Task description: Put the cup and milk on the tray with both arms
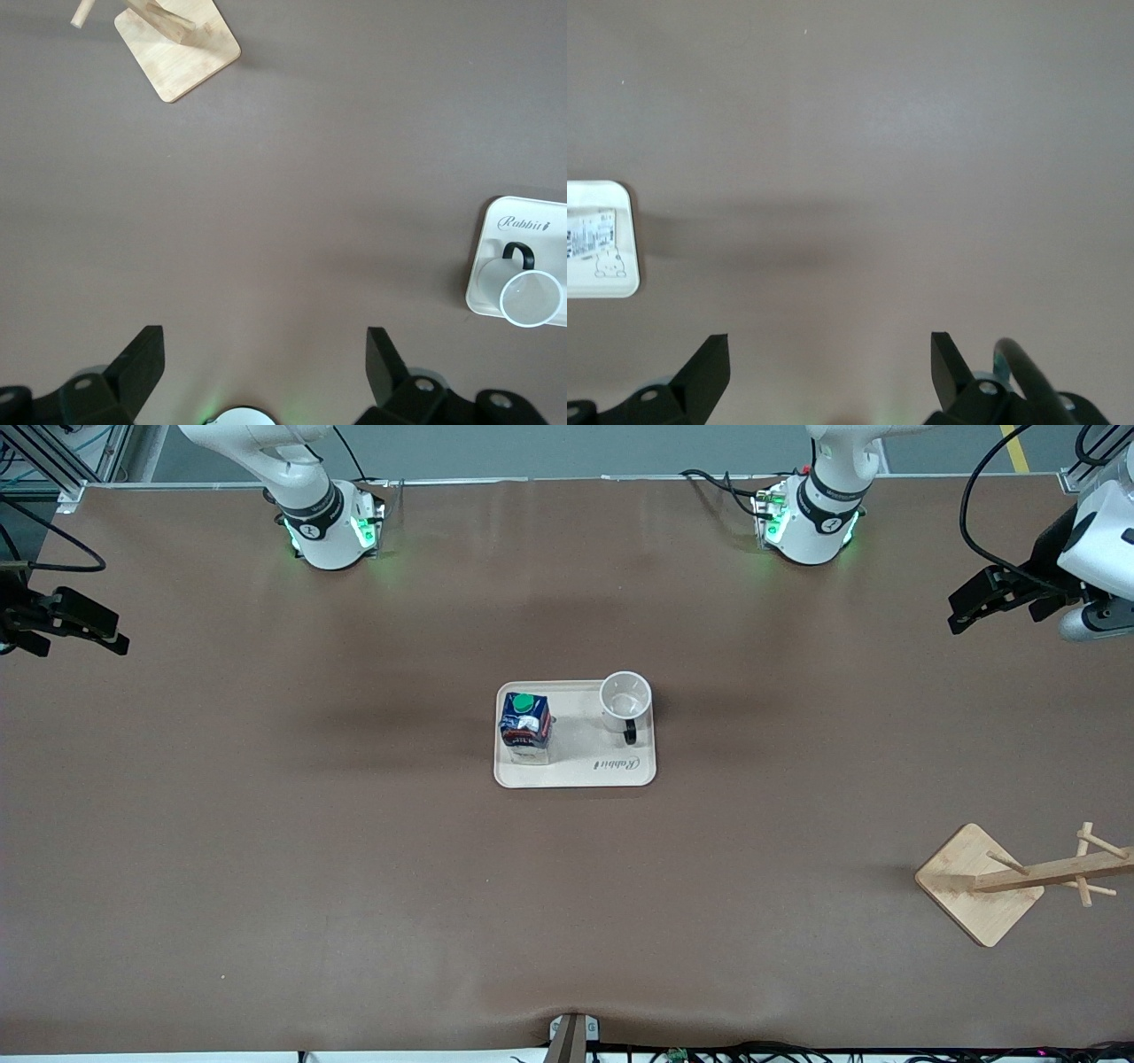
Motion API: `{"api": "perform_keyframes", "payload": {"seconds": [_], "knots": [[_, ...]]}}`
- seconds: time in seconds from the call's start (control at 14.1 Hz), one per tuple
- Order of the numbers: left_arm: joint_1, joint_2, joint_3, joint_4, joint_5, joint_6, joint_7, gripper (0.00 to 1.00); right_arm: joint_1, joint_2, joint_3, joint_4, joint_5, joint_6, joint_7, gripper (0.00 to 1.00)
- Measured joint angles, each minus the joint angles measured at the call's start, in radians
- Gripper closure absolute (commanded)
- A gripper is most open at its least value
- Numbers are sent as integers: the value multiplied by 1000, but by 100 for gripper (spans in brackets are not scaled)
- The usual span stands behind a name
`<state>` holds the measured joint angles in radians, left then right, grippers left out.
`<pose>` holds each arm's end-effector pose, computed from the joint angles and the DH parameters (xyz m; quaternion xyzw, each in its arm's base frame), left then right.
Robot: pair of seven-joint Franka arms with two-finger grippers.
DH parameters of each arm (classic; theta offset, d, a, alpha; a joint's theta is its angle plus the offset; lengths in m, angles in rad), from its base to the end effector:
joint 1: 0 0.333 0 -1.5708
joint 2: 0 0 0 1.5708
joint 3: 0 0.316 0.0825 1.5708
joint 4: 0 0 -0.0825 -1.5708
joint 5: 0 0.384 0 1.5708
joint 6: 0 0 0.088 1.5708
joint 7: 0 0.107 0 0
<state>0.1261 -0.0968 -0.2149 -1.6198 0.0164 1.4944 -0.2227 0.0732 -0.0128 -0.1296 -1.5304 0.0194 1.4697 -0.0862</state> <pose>0.5144 -0.0499 0.6456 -0.9974 -0.0680 0.0124 0.0207 0.5396 -0.0287 0.6417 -0.9995 -0.0157 0.0232 0.0122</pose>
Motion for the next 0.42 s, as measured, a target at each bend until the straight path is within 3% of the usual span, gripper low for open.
{"api": "perform_keyframes", "payload": {"seconds": [0.42], "knots": [[3, 0, 3, 9, 0, 1, 0, 0, -1, 0, -2, 0, -1, -15, -14, 0]]}}
